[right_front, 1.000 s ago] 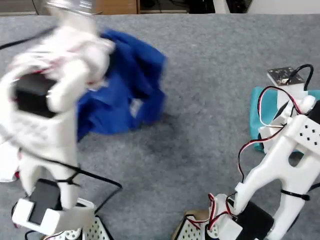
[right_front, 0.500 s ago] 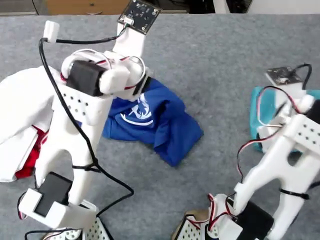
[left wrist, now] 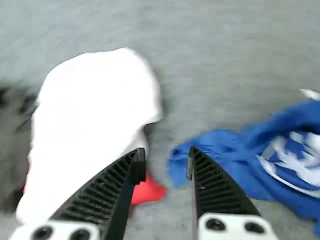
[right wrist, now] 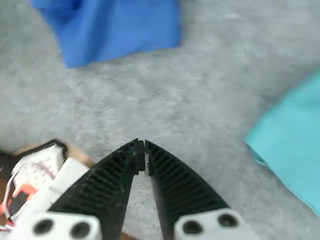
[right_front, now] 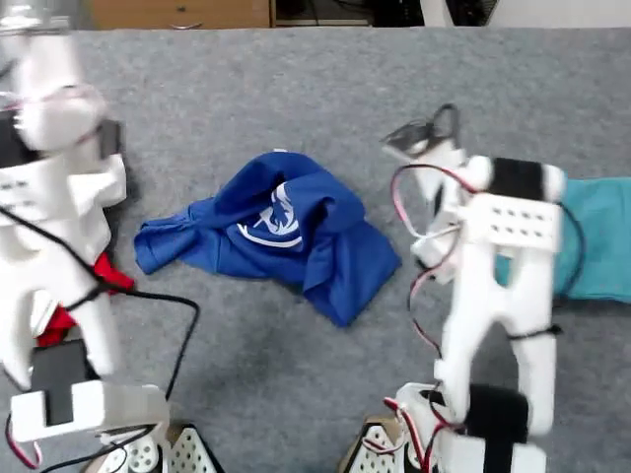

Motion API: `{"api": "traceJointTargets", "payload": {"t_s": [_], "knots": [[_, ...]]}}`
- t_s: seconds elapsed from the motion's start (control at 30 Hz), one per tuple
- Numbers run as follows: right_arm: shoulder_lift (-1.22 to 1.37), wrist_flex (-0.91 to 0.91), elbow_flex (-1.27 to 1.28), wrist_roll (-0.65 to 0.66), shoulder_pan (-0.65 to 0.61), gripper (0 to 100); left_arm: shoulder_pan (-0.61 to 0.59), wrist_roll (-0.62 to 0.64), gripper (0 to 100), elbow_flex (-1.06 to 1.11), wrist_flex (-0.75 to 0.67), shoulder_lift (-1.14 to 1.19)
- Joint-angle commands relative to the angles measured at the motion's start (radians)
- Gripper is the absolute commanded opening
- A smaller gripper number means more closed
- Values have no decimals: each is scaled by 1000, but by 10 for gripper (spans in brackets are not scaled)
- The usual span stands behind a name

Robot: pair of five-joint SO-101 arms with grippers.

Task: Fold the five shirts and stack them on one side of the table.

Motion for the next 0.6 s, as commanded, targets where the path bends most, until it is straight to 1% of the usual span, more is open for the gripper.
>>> {"api": "traceJointTargets", "payload": {"t_s": [0.0,0.1,0.2,0.33,0.43,0.57], "knots": [[53,21,35,-9,-74,120,-163,-25,147,-40,12,-38],[61,21,76,-3,-150,183,-241,-89,147,-2,12,-44],[70,18,111,-2,-255,190,-290,-143,147,55,12,-47],[70,-11,125,-8,-375,191,-358,-152,147,91,12,-47],[76,-74,139,-9,-417,191,-381,-152,147,109,12,-47],[156,-161,147,-9,-424,190,-391,-153,147,112,12,-47]]}}
